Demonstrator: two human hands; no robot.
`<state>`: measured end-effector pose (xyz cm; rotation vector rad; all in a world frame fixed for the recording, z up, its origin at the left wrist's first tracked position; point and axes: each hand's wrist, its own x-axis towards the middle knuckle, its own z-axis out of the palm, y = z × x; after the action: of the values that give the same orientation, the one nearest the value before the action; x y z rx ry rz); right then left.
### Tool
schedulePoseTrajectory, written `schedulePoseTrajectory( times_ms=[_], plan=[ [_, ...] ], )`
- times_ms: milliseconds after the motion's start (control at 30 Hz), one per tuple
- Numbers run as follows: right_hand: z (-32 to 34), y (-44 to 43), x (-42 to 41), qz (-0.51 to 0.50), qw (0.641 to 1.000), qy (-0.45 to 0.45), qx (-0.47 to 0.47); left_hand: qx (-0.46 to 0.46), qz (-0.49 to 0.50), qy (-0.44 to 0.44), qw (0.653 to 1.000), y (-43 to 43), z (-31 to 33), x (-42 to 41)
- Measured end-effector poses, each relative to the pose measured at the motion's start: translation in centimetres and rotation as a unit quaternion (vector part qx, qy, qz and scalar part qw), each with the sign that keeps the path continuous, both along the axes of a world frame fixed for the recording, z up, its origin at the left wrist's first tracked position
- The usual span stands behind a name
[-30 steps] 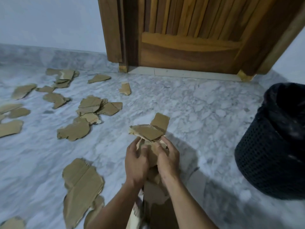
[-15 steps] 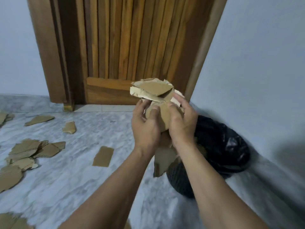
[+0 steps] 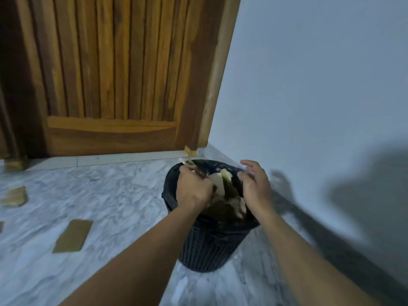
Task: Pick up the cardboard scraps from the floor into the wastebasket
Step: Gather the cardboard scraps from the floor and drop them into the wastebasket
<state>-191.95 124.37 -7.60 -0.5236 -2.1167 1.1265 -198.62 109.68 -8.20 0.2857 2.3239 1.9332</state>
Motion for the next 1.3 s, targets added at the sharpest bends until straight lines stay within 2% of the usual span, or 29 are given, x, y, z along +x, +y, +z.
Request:
schedulePoseTrajectory(
  times_ms=[100, 200, 300, 367, 433, 500, 533, 600, 667, 700, 733, 800, 867, 1000, 1167, 1300],
  plan=[
    [-0.8, -0.3, 0.7, 0.003, 0.998, -0.054, 0.008, -0.116, -0.020, 0.074, 0.990, -0.8, -1.0, 0.0],
    [0.1, -1.7, 0.3, 0.005, 0.998, -0.053, 0.030, -0.143, -0.007, 0.137, 0.980, -1.8, -0.3, -0.3],
    [1.1, -4.8, -0.9, 0.000, 0.996, -0.029, 0.089, -0.095, 0.033, 0.158, 0.982, -5.0, -0.6, -0.1],
    [0.1, -8.8, -1.1, 0.001, 0.991, 0.003, 0.135, -0.097, 0.068, 0.164, 0.979, -9.1, -2.8, 0.7],
    [-2.4, -13.8, -0.6, 0.054, 0.981, 0.061, 0.176, -0.133, 0.104, 0.154, 0.973, -14.6, -6.6, 1.4],
    [-6.9, -18.9, 0.6, 0.137, 0.966, 0.061, 0.211, -0.190, 0.149, 0.126, 0.962, -21.3, -11.4, 2.5],
    [-9.7, -21.3, 1.7, 0.185, 0.957, 0.026, 0.221, -0.232, 0.170, 0.108, 0.952, -24.7, -14.0, 3.6],
    [-15.5, -25.4, 4.8, 0.281, 0.923, -0.110, 0.240, -0.329, 0.201, 0.068, 0.920, -31.1, -18.6, 7.1],
    [-20.8, -28.1, 7.1, 0.343, 0.849, -0.278, 0.291, -0.394, 0.201, 0.024, 0.897, -36.0, -22.4, 11.8],
    [-23.1, -29.0, 7.5, 0.356, 0.814, -0.326, 0.322, -0.411, 0.183, 0.013, 0.893, -37.7, -23.8, 14.1],
    [-24.7, -29.7, 7.3, 0.363, 0.792, -0.349, 0.345, -0.429, 0.152, 0.004, 0.891, -39.0, -24.9, 16.1],
    [-26.6, -31.2, 5.3, 0.361, 0.773, -0.361, 0.376, -0.476, 0.087, 0.001, 0.875, -40.2, -26.7, 19.1],
    [-27.3, -32.6, 2.8, 0.355, 0.773, -0.354, 0.389, -0.518, 0.072, 0.013, 0.852, -40.6, -27.4, 20.0],
    [-28.1, -35.4, -1.2, 0.365, 0.769, -0.326, 0.412, -0.541, 0.124, 0.003, 0.832, -41.2, -27.8, 17.5],
    [-28.7, -40.1, -6.3, 0.352, 0.824, -0.239, 0.374, -0.541, 0.179, 0.032, 0.821, -43.5, -28.3, 11.5],
    [-28.6, -42.0, -10.6, 0.370, 0.840, -0.202, 0.341, -0.526, 0.223, 0.081, 0.817, -45.7, -28.1, 6.7]
  ],
)
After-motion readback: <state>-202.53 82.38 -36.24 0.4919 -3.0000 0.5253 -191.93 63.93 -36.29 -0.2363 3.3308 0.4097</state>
